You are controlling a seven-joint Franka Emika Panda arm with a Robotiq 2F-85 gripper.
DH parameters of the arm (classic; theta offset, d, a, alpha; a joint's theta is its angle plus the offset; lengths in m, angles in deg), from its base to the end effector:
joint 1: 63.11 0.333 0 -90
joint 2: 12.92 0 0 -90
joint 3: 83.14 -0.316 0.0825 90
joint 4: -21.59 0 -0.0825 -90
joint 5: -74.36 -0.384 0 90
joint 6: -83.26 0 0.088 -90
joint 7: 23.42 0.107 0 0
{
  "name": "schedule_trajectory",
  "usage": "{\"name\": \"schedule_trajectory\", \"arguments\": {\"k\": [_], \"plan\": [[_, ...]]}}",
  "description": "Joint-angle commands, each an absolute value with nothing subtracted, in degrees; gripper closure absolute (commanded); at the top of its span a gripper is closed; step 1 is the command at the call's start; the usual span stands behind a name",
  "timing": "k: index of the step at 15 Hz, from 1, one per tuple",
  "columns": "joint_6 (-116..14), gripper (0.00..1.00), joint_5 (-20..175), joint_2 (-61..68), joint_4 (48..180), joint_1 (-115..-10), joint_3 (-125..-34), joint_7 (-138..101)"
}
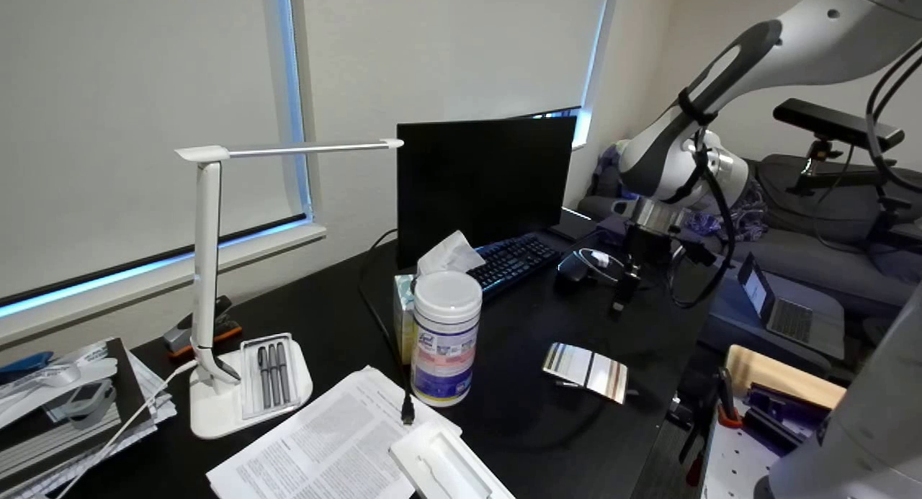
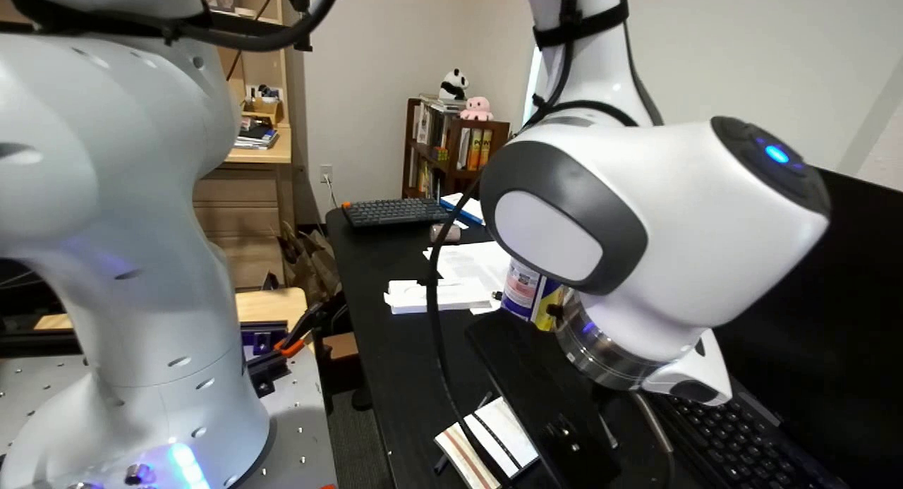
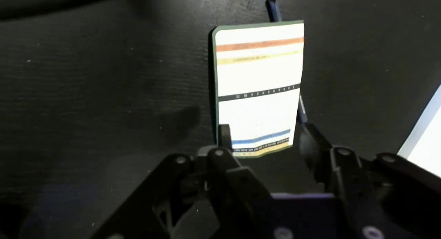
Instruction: Put the charging cables to the right and the other objects to the left
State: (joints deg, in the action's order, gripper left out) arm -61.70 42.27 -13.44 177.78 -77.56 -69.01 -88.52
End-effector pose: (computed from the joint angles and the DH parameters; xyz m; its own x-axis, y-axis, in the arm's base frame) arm 0.3294 -0.1856 0.2116 0.9866 0.1288 0.0997 0.1538 -0.9385 -0.3093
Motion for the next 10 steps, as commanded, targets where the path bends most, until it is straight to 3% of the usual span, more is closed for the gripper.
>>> {"name": "schedule_trajectory", "arguments": {"k": [1, 4, 10], "plan": [[-62.9, 0.15, 44.4, -8.9, 177.1, -76.2, -70.1, -86.0], [-62.0, 0.0, 44.0, -4.6, 174.3, -76.9, -70.5, -86.0], [-58.4, 0.0, 44.8, 4.2, 168.0, -79.3, -73.1, -87.5]]}}
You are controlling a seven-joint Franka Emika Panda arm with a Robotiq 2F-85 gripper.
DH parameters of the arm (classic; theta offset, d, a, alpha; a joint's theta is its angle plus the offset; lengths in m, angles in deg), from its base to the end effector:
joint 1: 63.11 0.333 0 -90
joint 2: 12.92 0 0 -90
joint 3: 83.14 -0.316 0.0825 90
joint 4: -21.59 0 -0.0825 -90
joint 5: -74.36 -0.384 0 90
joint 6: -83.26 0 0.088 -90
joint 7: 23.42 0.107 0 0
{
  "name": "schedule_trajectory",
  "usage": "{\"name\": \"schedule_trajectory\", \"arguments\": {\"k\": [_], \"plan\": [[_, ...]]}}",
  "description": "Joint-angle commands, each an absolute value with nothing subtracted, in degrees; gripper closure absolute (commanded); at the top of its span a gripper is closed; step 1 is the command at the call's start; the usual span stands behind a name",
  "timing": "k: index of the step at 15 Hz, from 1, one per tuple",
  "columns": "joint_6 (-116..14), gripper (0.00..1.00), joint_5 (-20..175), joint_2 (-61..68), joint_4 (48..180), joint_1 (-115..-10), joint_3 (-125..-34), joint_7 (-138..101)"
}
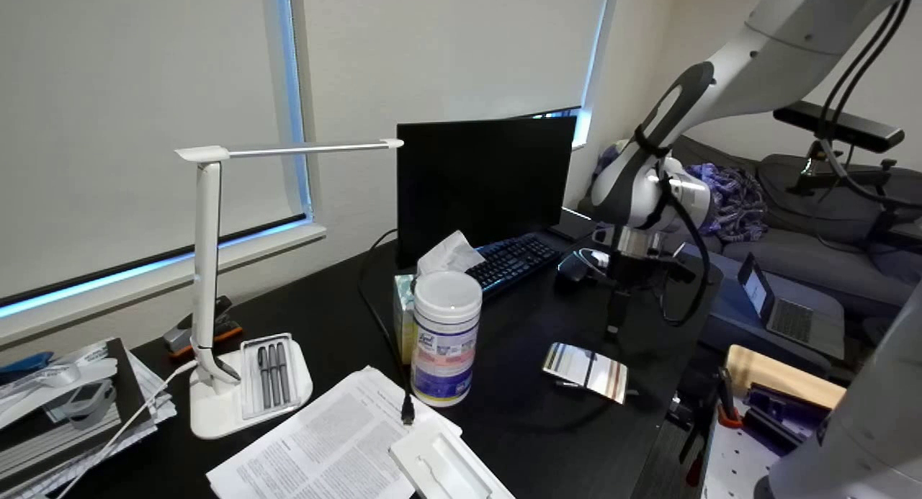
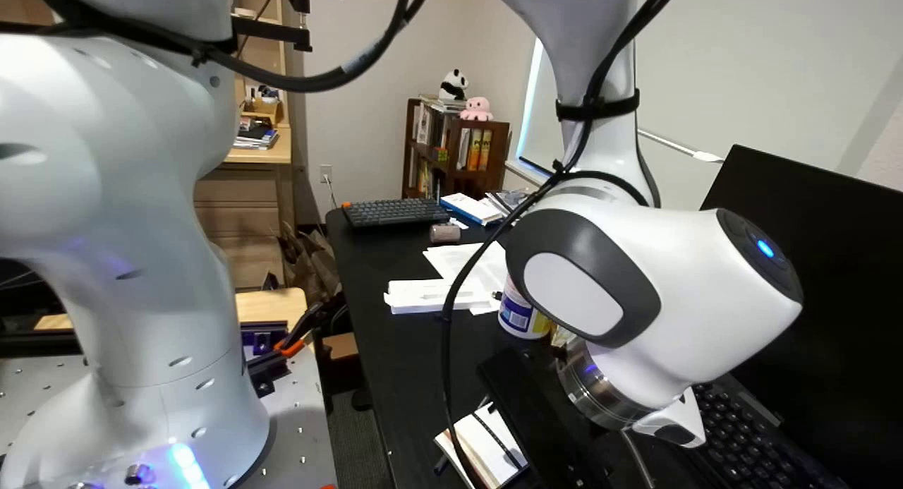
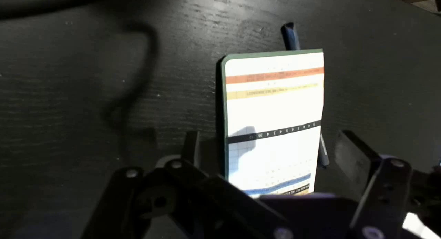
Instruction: Put the charging cables to the right and the other objects to the left
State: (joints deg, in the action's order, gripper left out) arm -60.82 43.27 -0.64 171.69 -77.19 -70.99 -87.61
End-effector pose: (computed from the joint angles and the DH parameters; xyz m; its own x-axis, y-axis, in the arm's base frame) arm 0.3473 -0.1828 0.1558 0.9840 0.1748 -0.0339 0.1525 -0.9258 -0.3460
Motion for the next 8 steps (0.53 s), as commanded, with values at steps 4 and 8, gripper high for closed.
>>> {"name": "schedule_trajectory", "arguments": {"k": [4, 8], "plan": [[-58.1, 0.0, 45.6, 8.8, 164.8, -80.5, -75.3, -86.8], [-55.3, 0.0, 47.7, 12.8, 161.2, -82.1, -77.4, -87.4]]}}
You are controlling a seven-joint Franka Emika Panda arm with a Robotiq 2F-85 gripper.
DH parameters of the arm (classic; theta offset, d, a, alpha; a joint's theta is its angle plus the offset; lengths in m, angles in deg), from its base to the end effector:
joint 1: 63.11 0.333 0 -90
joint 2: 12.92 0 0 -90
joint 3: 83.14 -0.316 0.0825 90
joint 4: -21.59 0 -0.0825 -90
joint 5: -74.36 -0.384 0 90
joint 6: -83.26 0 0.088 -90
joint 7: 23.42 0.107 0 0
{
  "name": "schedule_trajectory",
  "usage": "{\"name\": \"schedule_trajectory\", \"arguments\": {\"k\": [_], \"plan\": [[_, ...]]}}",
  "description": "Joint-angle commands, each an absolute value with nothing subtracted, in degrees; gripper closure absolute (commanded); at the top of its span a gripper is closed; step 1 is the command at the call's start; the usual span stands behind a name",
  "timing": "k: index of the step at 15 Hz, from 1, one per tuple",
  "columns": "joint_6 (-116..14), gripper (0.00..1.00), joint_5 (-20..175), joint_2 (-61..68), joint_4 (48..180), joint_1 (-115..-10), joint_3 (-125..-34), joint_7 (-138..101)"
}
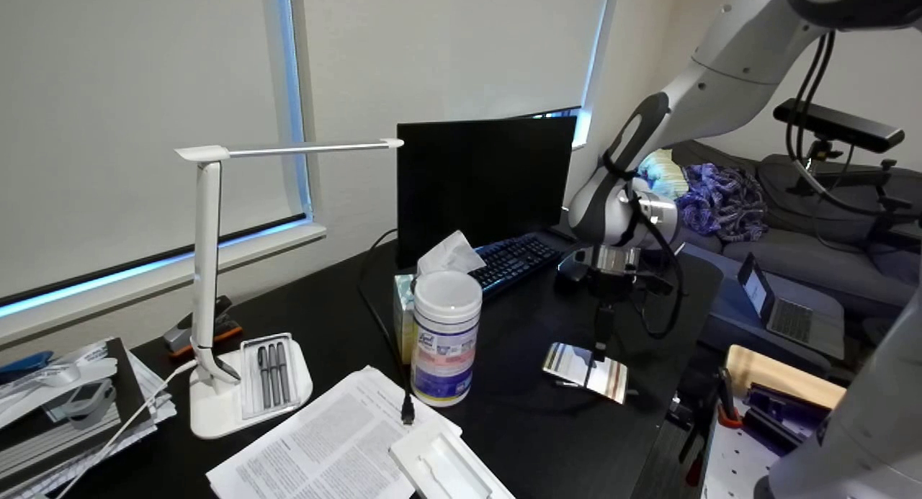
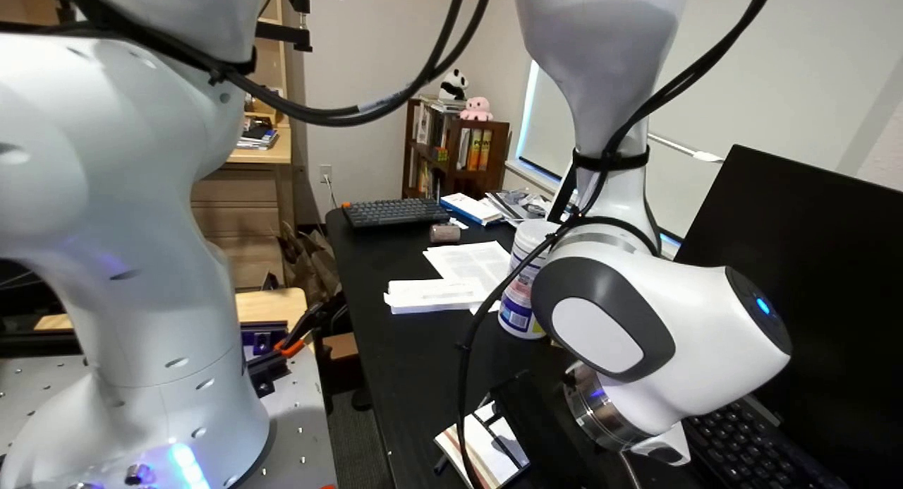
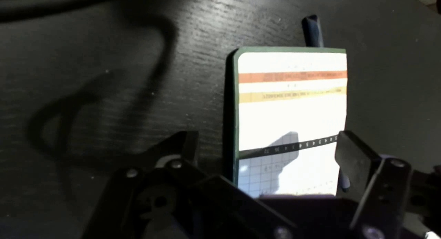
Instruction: Put the charging cables to the right and the other objects to the left
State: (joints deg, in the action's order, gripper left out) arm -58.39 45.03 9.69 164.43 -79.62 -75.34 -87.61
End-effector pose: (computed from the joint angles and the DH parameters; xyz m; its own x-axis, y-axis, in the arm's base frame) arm 0.3717 -0.1774 0.1103 0.9635 0.2462 -0.1055 0.1857 -0.8978 -0.3994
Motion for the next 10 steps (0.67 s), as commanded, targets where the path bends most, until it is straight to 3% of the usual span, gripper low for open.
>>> {"name": "schedule_trajectory", "arguments": {"k": [1, 7, 8, 9, 10], "plan": [[-53.0, 0.0, 48.3, 13.7, 160.3, -82.6, -77.8, -87.5], [-46.5, 0.0, 49.9, 15.5, 157.1, -83.8, -78.6, -88.1], [-46.0, 0.07, 50.0, 15.5, 157.0, -83.9, -78.6, -88.1], [-45.5, 0.26, 50.0, 15.6, 156.7, -84.0, -78.6, -88.1], [-45.2, 0.33, 50.0, 15.7, 156.6, -84.0, -78.6, -88.1]]}}
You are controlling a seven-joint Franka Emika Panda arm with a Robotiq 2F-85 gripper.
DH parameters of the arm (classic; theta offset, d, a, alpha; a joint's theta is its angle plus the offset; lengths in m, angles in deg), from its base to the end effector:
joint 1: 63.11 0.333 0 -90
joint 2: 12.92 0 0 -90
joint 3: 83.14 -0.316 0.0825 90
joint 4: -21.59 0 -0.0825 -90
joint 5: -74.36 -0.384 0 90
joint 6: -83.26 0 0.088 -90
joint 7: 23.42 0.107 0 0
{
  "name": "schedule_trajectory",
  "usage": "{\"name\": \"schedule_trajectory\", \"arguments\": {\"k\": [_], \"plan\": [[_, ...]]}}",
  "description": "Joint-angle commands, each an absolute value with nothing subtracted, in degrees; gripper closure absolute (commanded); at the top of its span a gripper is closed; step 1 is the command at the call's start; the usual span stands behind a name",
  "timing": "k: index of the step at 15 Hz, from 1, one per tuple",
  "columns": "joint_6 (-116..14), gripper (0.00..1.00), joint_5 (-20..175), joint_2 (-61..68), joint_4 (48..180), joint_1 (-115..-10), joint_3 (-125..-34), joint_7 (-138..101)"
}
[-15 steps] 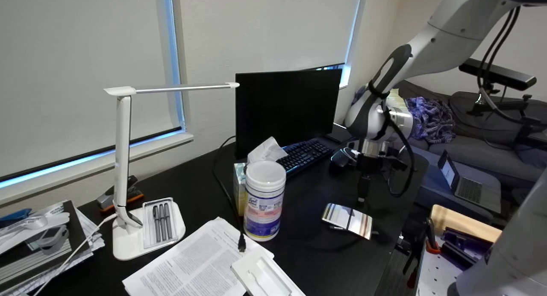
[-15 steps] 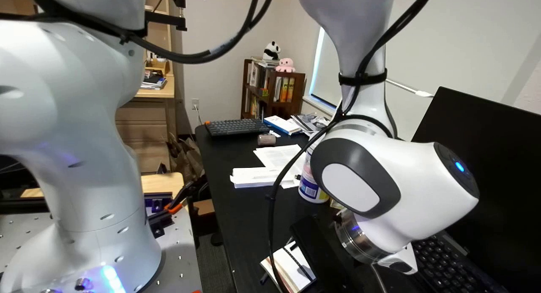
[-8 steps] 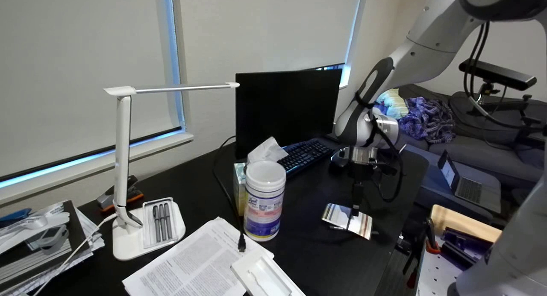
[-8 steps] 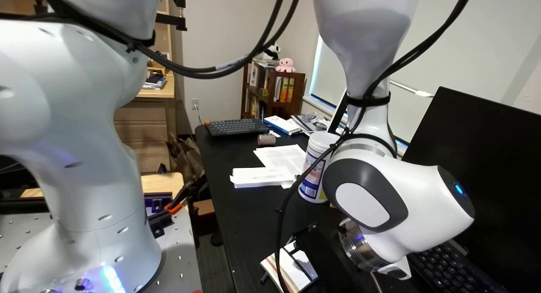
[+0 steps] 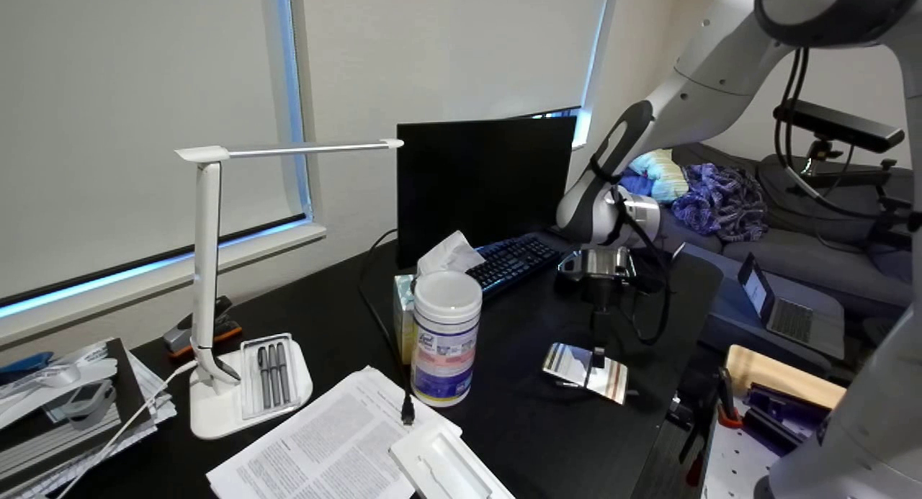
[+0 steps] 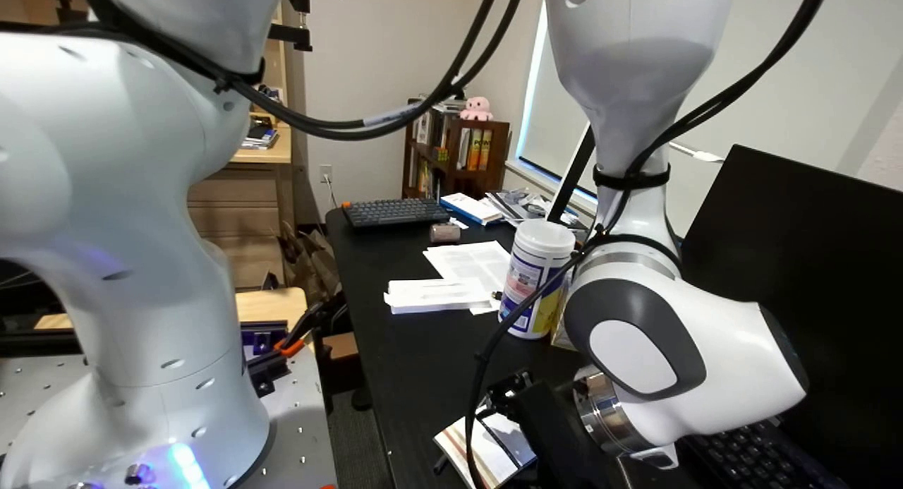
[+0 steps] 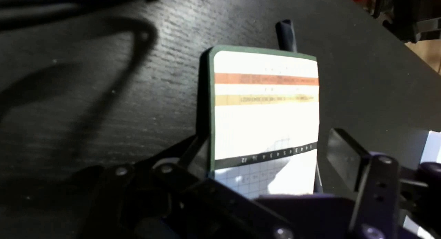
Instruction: Put the charging cables to the right and the other objects to the left
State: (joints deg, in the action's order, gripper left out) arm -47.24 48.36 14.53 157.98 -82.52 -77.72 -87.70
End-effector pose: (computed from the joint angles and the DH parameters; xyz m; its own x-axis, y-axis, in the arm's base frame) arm 0.3854 -0.1732 0.0930 0.9307 0.3266 -0.1650 0.1937 -0.8224 -0.5350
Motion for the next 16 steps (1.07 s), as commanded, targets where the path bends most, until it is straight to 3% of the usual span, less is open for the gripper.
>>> {"name": "schedule_trajectory", "arguments": {"k": [1, 9, 13, 16], "plan": [[-45.0, 0.4, 50.0, 15.7, 156.5, -84.0, -78.6, -88.2], [-44.4, 0.93, 50.0, 15.2, 156.8, -84.4, -78.5, -88.8], [-44.1, 1.0, 49.3, 13.1, 158.0, -85.0, -78.5, -89.8], [-42.9, 0.96, 49.1, 10.6, 159.1, -85.3, -78.4, -91.1]]}}
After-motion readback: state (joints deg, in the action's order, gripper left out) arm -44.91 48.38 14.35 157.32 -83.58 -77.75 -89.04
